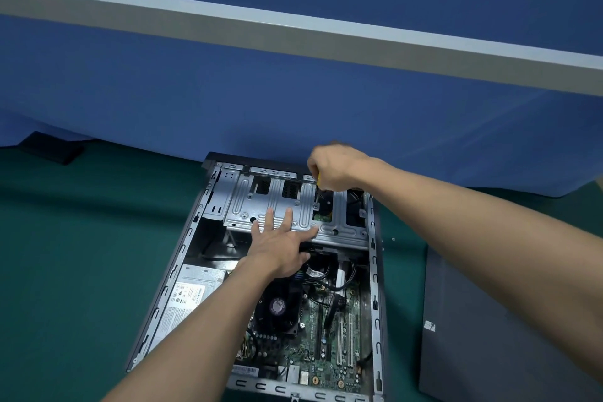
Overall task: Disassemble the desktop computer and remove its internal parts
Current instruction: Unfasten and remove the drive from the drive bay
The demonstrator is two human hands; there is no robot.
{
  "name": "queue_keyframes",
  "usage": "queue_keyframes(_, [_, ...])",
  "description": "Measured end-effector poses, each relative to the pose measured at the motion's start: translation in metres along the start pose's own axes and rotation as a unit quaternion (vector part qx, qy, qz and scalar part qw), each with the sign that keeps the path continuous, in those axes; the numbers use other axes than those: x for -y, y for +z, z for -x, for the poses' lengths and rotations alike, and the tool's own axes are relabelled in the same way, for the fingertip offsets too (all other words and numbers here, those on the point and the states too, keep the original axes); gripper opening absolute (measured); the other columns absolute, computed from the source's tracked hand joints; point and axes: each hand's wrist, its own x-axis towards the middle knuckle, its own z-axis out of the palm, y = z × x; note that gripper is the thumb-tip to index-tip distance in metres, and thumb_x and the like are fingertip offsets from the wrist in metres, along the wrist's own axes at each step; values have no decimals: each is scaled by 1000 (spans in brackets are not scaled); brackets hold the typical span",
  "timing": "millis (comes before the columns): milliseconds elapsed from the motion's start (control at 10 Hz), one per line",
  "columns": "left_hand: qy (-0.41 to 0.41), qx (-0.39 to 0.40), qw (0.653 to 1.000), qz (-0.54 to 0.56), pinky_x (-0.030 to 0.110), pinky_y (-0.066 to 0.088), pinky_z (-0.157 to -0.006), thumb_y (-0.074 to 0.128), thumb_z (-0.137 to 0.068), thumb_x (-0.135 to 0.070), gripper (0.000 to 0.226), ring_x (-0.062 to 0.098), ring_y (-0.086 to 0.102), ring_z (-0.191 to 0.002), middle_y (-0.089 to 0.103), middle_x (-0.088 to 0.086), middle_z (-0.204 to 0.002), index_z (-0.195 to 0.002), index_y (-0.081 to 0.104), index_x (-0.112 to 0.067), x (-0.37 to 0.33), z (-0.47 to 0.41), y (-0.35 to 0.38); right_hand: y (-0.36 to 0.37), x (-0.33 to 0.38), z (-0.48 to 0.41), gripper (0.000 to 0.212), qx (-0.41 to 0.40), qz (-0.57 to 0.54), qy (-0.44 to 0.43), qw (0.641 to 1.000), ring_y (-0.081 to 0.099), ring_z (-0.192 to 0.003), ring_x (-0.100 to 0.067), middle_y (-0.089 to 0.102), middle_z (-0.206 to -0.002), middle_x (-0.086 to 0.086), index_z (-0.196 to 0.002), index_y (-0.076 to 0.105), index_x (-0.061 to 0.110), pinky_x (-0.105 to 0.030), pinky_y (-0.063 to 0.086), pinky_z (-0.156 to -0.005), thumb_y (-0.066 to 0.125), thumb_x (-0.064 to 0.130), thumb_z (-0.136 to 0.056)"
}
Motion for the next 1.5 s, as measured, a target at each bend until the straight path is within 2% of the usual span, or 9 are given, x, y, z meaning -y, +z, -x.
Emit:
queue_keyframes(100, [1,0,1000,3,61,-5,-114,41,-100,-51,59,40,-21,-144,-19,5,-160,-148,7,-54,0,0,0,2,-2,2,19,33,-12,-15,999,57,-84,-25,61,-86,-1,-78,54,22,-28,40,-58,52,3,-81])
queue_keyframes(200, [0,2,1000,1,62,-5,-114,40,-99,-51,60,40,-22,-144,-19,5,-160,-148,6,-54,0,0,0,2,-5,3,38,44,54,37,997,51,-82,-23,52,-83,3,-79,46,15,-33,41,-69,49,50,-93])
queue_keyframes(500, [1,1,1000,-1,62,-5,-114,40,-100,-51,60,40,-20,-144,-19,5,-160,-148,6,-54,0,1,0,-4,3,3,19,7,22,-11,1000,55,-75,-25,55,-77,-1,-75,54,19,-25,35,-52,49,0,-80])
queue_keyframes(600, [1,0,1000,-1,62,-5,-115,41,-99,-51,60,40,-20,-144,-19,5,-160,-148,6,-54,-1,0,-1,-2,3,3,7,29,33,3,999,54,-84,-26,56,-87,-1,-89,50,17,-30,40,-63,56,21,-89])
queue_keyframes(700, [0,-1,1000,-1,62,-5,-115,41,-99,-51,60,40,-21,-144,-19,5,-160,-148,7,-54,0,0,-1,0,1,1,40,39,77,48,995,46,-85,-25,46,-85,3,-89,46,16,-34,38,-74,38,54,-97])
queue_keyframes(1000, [4,-3,1000,4,61,-5,-115,41,-100,-50,59,39,-20,-144,-18,5,-161,-148,6,-54,-1,3,-2,-5,2,2,17,25,25,-33,999,57,-77,-23,57,-75,3,-74,55,23,-25,33,-50,53,8,-81])
queue_keyframes(1100, [2,-2,1000,1,61,-5,-115,40,-100,-50,59,39,-21,-144,-18,5,-160,-148,7,-54,-1,3,-2,-3,2,1,39,39,75,9,996,52,-74,-21,53,-77,3,-76,47,14,-29,37,-62,48,49,-94])
queue_keyframes(1400, [1,-1,1000,0,61,-5,-115,41,-100,-50,59,39,-21,-145,-18,5,-161,-148,6,-54,-1,3,-1,-6,1,1,16,20,42,-12,999,55,-73,-22,55,-74,2,-73,52,19,-24,35,-51,54,6,-81])
queue_keyframes(1500, [1,1,1000,-1,61,-5,-115,40,-100,-50,59,39,-21,-144,-19,5,-160,-148,6,-54,-1,3,-2,-3,1,3,24,58,66,14,996,54,-73,-20,54,-77,4,-72,45,19,-28,40,-58,56,30,-90])
